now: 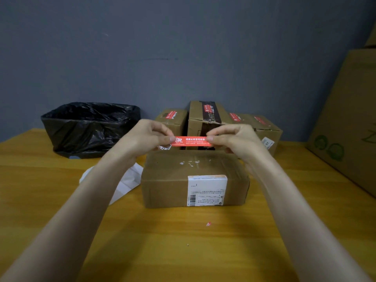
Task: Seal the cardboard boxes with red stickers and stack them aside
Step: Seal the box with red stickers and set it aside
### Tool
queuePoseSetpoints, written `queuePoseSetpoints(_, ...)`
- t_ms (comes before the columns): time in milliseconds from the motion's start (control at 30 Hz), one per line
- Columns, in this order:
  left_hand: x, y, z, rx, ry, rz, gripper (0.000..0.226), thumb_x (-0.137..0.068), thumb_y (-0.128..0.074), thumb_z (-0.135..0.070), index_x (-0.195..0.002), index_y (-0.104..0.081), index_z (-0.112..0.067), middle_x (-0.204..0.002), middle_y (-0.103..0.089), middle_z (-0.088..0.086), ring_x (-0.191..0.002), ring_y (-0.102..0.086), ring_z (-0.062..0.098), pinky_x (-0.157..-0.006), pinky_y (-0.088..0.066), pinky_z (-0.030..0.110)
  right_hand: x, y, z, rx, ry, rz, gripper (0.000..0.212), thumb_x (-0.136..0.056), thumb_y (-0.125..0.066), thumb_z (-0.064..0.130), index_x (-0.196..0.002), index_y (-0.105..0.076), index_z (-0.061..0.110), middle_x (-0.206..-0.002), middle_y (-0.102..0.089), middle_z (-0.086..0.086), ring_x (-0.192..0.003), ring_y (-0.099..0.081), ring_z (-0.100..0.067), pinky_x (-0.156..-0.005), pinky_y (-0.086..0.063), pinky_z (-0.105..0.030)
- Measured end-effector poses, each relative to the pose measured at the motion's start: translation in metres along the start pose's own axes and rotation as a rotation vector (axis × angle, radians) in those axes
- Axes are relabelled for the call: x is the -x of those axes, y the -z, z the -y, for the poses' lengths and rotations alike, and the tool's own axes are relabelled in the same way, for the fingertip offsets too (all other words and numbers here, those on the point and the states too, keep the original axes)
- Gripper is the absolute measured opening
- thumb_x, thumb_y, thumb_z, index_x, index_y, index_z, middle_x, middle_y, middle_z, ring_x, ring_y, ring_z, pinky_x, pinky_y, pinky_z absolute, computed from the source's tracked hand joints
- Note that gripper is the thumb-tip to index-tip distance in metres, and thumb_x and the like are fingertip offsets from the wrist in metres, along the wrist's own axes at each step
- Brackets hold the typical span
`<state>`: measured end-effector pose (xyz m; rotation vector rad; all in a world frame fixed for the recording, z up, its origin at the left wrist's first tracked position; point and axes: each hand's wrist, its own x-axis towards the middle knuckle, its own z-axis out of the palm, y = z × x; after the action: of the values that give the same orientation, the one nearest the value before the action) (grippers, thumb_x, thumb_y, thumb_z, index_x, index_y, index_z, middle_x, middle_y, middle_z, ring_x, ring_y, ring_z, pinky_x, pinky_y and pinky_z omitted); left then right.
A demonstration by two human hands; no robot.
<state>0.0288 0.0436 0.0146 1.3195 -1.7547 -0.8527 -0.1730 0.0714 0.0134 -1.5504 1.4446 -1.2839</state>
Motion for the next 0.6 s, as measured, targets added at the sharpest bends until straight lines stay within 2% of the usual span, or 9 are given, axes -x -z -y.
queuePoseSetpoints(67, 0.0003, 0.0008, 0.0001, 0.025, -0.011, -0.018, 0.007, -0.083, -0.067, -0.012, -0.076, -0.066, -0.013, -0.085, -0.07, 0.009, -0.086, -0.064, 0.016, -0.079, -0.05, 0.028, -0.0005, 0.0003, -0.001, 0.005, 0.016, 0.003, 0.005, -0.08, -0.071, 0.015, -0.078, -0.072, 0.019, -0.077, -0.07, 0.007, -0.06, -0.063, 0.004, -0.052, -0.046, -0.011)
queuePoseSetpoints(167, 0.0008, -0.0003, -0.0008, 0.043, -0.028, -0.038, 0.007, -0.081, -0.068, -0.01, -0.076, -0.065, -0.012, -0.08, -0.069, 0.008, -0.08, -0.063, 0.012, -0.077, -0.05, 0.026, -0.0036, -0.0008, -0.0034, 0.028, 0.0, 0.02, 0.009, -0.082, -0.069, 0.015, -0.075, -0.069, 0.021, -0.082, -0.071, 0.003, -0.073, -0.067, -0.007, -0.059, -0.048, -0.019)
queuePoseSetpoints(267, 0.0008, -0.0027, -0.0011, 0.026, -0.043, -0.048, 0.007, -0.079, -0.07, -0.01, -0.075, -0.065, -0.012, -0.075, -0.069, 0.008, -0.074, -0.063, 0.01, -0.076, -0.049, 0.025, -0.0059, -0.0034, -0.0038, 0.016, -0.016, 0.031, 0.015, -0.083, -0.068, 0.012, -0.072, -0.067, 0.021, -0.088, -0.07, -0.001, -0.081, -0.067, -0.013, -0.063, -0.051, -0.021)
queuePoseSetpoints(433, 0.0008, -0.0049, 0.0007, 0.012, -0.037, -0.075, 0.008, -0.079, -0.071, -0.01, -0.075, -0.065, -0.014, -0.079, -0.07, 0.01, -0.071, -0.062, 0.005, -0.075, -0.048, 0.021, -0.0059, -0.0031, -0.0028, 0.089, -0.033, 0.031, 0.011, -0.084, -0.067, 0.017, -0.074, -0.067, 0.023, -0.092, -0.065, 0.004, -0.091, -0.059, -0.012, -0.064, -0.049, -0.021)
queuePoseSetpoints(500, -0.0011, -0.0058, 0.0029, -0.013, -0.014, -0.06, 0.007, -0.079, -0.071, -0.013, -0.081, -0.065, -0.016, -0.078, -0.068, 0.004, -0.073, -0.059, 0.002, -0.07, -0.048, 0.021, -0.0068, -0.0029, -0.0049, 0.109, -0.044, 0.033, 0.011, -0.085, -0.066, 0.018, -0.076, -0.067, 0.023, -0.09, -0.065, 0.006, -0.091, -0.059, -0.012, -0.06, -0.045, -0.019)
queuePoseSetpoints(600, -0.0056, -0.0074, 0.0084, -0.045, 0.035, -0.028, 0.019, -0.078, -0.073, -0.017, -0.094, -0.062, -0.019, -0.08, -0.065, -0.001, -0.076, -0.057, 0.003, -0.068, -0.05, 0.022, -0.0084, -0.0046, -0.0083, 0.144, -0.067, 0.034, 0.011, -0.085, -0.066, 0.018, -0.075, -0.067, 0.023, -0.092, -0.067, 0.004, -0.09, -0.06, -0.013, -0.058, -0.039, -0.019)
